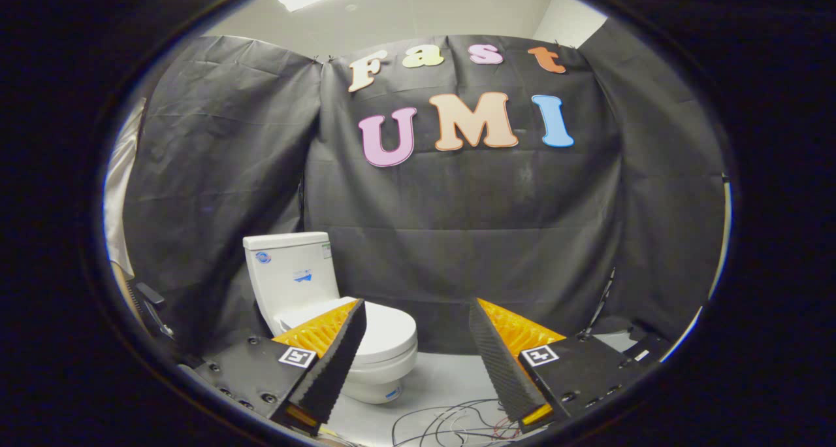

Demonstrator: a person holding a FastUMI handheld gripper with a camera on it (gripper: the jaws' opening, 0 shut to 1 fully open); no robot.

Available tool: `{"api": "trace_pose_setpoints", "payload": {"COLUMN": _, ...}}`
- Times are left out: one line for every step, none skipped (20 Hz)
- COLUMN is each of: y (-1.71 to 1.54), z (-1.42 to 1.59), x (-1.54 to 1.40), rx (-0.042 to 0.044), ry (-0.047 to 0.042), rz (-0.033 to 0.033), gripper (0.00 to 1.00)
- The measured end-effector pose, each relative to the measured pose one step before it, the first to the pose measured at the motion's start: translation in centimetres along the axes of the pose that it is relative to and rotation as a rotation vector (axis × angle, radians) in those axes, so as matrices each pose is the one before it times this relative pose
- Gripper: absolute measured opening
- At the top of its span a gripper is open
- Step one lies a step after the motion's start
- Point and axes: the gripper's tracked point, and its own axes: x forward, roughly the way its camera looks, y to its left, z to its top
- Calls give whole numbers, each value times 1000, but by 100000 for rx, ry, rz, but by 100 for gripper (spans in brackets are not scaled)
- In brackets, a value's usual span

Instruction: Open the toilet lid.

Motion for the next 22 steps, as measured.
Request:
{"api": "trace_pose_setpoints", "payload": {"y": 97, "z": -279, "x": 29, "rx": -517, "ry": 389, "rz": -142, "gripper": 97}}
{"api": "trace_pose_setpoints", "payload": {"y": -97, "z": -38, "x": 698, "rx": 463, "ry": 38, "rz": -75, "gripper": 96}}
{"api": "trace_pose_setpoints", "payload": {"y": 24, "z": -49, "x": 508, "rx": -61, "ry": 677, "rz": -116, "gripper": 95}}
{"api": "trace_pose_setpoints", "payload": {"y": 83, "z": 54, "x": 292, "rx": -497, "ry": 85, "rz": 38, "gripper": 94}}
{"api": "trace_pose_setpoints", "payload": {"y": -81, "z": 71, "x": 916, "rx": 397, "ry": -303, "rz": -188, "gripper": 93}}
{"api": "trace_pose_setpoints", "payload": {"y": -19, "z": -56, "x": 687, "rx": -216, "ry": 522, "rz": -141, "gripper": 91}}
{"api": "trace_pose_setpoints", "payload": {"y": 50, "z": -347, "x": 502, "rx": -67, "ry": 599, "rz": 8, "gripper": 90}}
{"api": "trace_pose_setpoints", "payload": {"y": 62, "z": -180, "x": 620, "rx": 24, "ry": 724, "rz": 94, "gripper": 89}}
{"api": "trace_pose_setpoints", "payload": {"y": 156, "z": -329, "x": 610, "rx": 22, "ry": 1397, "rz": 507, "gripper": 88}}
{"api": "trace_pose_setpoints", "payload": {"y": 284, "z": -421, "x": 1146, "rx": -53, "ry": 1660, "rz": 521, "gripper": 87}}
{"api": "trace_pose_setpoints", "payload": {"y": 191, "z": -244, "x": 392, "rx": 47, "ry": 1137, "rz": 918, "gripper": 86}}
{"api": "trace_pose_setpoints", "payload": {"y": 398, "z": 114, "x": 752, "rx": 167, "ry": 272, "rz": 1017, "gripper": 85}}
{"api": "trace_pose_setpoints", "payload": {"y": 198, "z": 343, "x": 696, "rx": 1132, "ry": -2780, "rz": 698, "gripper": 85}}
{"api": "trace_pose_setpoints", "payload": {"y": 400, "z": 446, "x": 819, "rx": 1918, "ry": -3985, "rz": -50, "gripper": 85}}
{"api": "trace_pose_setpoints", "payload": {"y": 316, "z": 627, "x": 633, "rx": 2033, "ry": -4417, "rz": -703, "gripper": 85}}
{"api": "trace_pose_setpoints", "payload": {"y": 455, "z": 246, "x": 638, "rx": 1748, "ry": -4046, "rz": -1271, "gripper": 85}}
{"api": "trace_pose_setpoints", "payload": {"y": 502, "z": 101, "x": 644, "rx": 734, "ry": -3065, "rz": -1478, "gripper": 85}}
{"api": "trace_pose_setpoints", "payload": {"y": 314, "z": -82, "x": 627, "rx": -248, "ry": -1589, "rz": -2979, "gripper": 85}}
{"api": "trace_pose_setpoints", "payload": {"y": -312, "z": -347, "x": 558, "rx": -234, "ry": -1101, "rz": -5573, "gripper": 85}}
{"api": "trace_pose_setpoints", "payload": {"y": 327, "z": -2, "x": 334, "rx": 1170, "ry": -1477, "rz": -2963, "gripper": 84}}
{"api": "trace_pose_setpoints", "payload": {"y": 640, "z": 305, "x": 305, "rx": 1227, "ry": -2231, "rz": -1990, "gripper": 83}}
{"api": "trace_pose_setpoints", "payload": {"y": 646, "z": 280, "x": 242, "rx": 590, "ry": -2578, "rz": -2266, "gripper": 82}}
